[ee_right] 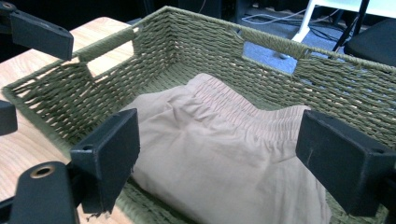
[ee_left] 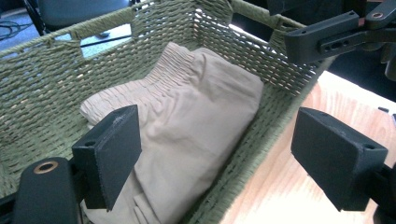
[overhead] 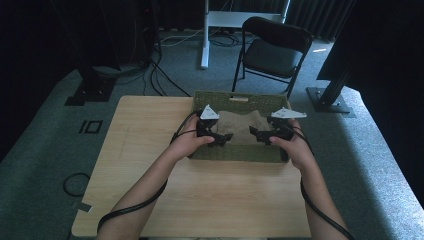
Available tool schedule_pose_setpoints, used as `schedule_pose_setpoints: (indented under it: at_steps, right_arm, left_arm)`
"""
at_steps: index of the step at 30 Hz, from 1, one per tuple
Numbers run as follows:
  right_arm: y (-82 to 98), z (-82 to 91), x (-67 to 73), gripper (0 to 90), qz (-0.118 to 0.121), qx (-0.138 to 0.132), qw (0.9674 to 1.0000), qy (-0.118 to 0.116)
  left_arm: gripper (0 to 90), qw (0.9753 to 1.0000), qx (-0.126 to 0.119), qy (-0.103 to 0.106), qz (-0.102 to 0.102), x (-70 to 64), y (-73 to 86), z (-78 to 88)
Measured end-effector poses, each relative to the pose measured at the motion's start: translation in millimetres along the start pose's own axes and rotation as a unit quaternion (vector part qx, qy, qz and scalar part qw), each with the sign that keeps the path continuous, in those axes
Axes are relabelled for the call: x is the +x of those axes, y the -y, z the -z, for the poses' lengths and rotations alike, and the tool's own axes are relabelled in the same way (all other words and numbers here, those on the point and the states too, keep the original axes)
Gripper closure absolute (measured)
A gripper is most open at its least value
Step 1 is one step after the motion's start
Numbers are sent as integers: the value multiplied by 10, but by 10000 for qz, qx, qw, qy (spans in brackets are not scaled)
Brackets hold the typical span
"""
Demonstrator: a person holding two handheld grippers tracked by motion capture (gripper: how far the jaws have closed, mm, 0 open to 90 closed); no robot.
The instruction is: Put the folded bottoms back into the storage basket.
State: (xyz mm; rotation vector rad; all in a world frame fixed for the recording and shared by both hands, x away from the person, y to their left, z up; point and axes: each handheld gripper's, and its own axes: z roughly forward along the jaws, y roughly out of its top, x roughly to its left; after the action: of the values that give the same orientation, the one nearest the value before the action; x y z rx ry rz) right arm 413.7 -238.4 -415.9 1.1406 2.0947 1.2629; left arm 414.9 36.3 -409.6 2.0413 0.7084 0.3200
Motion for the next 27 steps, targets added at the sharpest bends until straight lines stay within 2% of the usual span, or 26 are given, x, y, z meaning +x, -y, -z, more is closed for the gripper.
schedule_pose_setpoints:
  at_steps: [6, 14, 19, 22, 27]
  right_arm:
    - [86, 69, 70, 131, 100, -9, 9999, -22]
    - [218, 169, 167, 131, 179, -29, 9998, -94]
    - [298, 243, 240, 132, 227, -96, 9995, -183]
    - [352, 280, 287, 132, 343, -97, 9992, -192]
    - [447, 321, 343, 132, 338, -117, 9989, -288]
  left_arm:
    - [172, 9999, -29, 132, -85, -125, 68, 61]
    - [171, 9996, 17, 176, -224, -238, 176, 122]
    - [172, 9994, -7, 240, -265, -317, 258, 159]
    - [172, 9994, -30, 290, -203, -372, 324, 179]
    - [171, 9990, -13, 367, -271, -460, 435, 204]
